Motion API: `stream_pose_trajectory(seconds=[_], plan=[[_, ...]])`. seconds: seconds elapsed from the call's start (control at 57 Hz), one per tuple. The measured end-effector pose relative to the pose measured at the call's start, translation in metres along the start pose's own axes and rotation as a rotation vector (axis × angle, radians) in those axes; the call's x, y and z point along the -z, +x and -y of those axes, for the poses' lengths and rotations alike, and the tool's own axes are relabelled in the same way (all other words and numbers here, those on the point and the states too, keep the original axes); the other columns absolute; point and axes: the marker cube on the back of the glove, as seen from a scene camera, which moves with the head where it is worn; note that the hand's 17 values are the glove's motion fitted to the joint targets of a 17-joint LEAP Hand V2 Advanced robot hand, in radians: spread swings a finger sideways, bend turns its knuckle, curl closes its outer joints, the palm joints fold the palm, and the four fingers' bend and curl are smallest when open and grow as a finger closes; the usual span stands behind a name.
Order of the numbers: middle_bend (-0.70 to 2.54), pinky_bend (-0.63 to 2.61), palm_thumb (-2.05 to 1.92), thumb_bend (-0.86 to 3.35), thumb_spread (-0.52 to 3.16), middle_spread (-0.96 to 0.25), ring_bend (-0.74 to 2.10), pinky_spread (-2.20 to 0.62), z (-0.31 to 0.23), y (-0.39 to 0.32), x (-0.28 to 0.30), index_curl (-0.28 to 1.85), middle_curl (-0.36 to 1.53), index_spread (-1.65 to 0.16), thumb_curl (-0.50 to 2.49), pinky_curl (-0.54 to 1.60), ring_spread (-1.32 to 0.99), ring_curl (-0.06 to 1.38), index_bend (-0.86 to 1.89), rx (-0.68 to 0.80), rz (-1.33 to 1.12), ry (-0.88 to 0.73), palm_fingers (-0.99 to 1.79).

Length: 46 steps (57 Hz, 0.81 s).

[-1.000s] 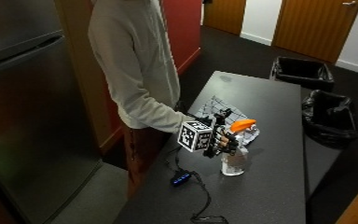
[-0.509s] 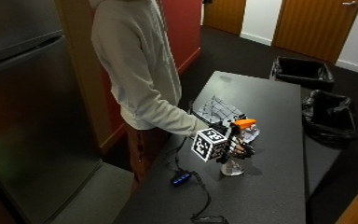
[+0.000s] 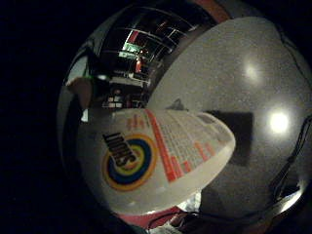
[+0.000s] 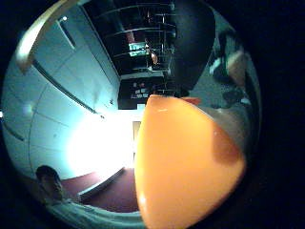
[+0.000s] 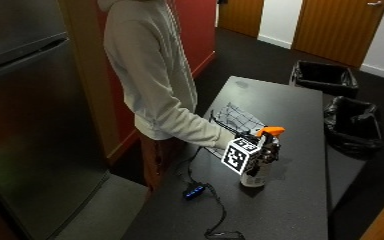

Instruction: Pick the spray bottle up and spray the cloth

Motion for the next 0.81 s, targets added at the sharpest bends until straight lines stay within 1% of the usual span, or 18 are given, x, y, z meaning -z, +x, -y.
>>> stream_pose_trajectory(seconds=[0.035,0.053,0.123,0.193,0.246,0.263,0.316,0.333,0.386,0.439,0.526,0.667,0.807], plan=[[0.35,0.15,0.69,0.01,0.92,-0.11,0.45,0.01,0.002,-0.002,-0.004,0.34,0.39,-0.27,0.37,0.27,-0.15,0.32,0.24,0.000,-0.014,-0.016,1.05],[0.36,0.16,0.74,0.03,0.92,-0.11,0.46,0.00,0.002,-0.003,-0.005,0.34,0.39,-0.26,0.38,0.28,-0.15,0.33,0.24,-0.001,-0.020,-0.024,1.13],[0.36,0.21,0.82,0.03,0.87,-0.11,0.49,-0.05,0.006,-0.007,-0.013,0.37,0.41,-0.24,0.42,0.31,-0.15,0.35,0.22,-0.004,-0.047,-0.047,1.23],[0.40,0.28,0.88,0.02,0.72,-0.13,0.49,-0.11,0.014,-0.008,-0.020,0.40,0.43,-0.23,0.48,0.33,-0.17,0.37,0.22,-0.001,-0.096,-0.051,1.35],[0.44,0.26,0.91,0.01,0.62,-0.14,0.52,-0.14,0.018,-0.009,-0.024,0.42,0.45,-0.22,0.52,0.34,-0.17,0.39,0.25,0.002,-0.148,-0.069,1.39],[0.46,0.26,0.92,0.01,0.59,-0.14,0.53,-0.15,0.017,-0.007,-0.024,0.43,0.46,-0.22,0.53,0.34,-0.17,0.39,0.26,0.003,-0.182,-0.097,1.40],[0.49,0.25,0.95,0.00,0.51,-0.14,0.54,-0.17,0.005,0.003,-0.024,0.45,0.47,-0.21,0.56,0.34,-0.17,0.41,0.30,0.007,-0.330,-0.252,1.41],[0.51,0.25,0.95,-0.01,0.48,-0.14,0.55,-0.18,0.004,0.002,-0.027,0.45,0.48,-0.21,0.57,0.35,-0.18,0.41,0.31,0.012,-0.352,-0.271,1.41],[0.54,0.27,0.96,-0.02,0.42,-0.14,0.56,-0.19,0.013,-0.010,-0.045,0.47,0.49,-0.20,0.59,0.35,-0.17,0.42,0.34,0.036,-0.341,-0.255,1.42],[0.55,0.28,0.96,-0.02,0.35,-0.14,0.56,-0.20,0.015,-0.026,-0.055,0.49,0.50,-0.19,0.61,0.36,-0.17,0.43,0.39,0.059,-0.355,-0.315,1.43],[0.58,0.31,0.96,-0.03,0.27,-0.14,0.58,-0.22,0.030,-0.036,-0.073,0.51,0.51,-0.19,0.64,0.37,-0.17,0.45,0.43,0.135,-0.504,-0.298,1.43],[0.59,0.33,0.95,-0.03,0.20,-0.13,0.65,-0.23,0.012,-0.075,-0.091,0.53,0.52,-0.18,0.67,0.39,-0.17,0.47,0.45,0.191,-0.712,-0.490,1.42],[0.61,0.35,0.94,-0.03,0.16,-0.14,0.67,-0.23,-0.015,-0.110,-0.090,0.54,0.52,-0.18,0.70,0.39,-0.16,0.48,0.46,0.247,-0.974,-0.594,1.42]])
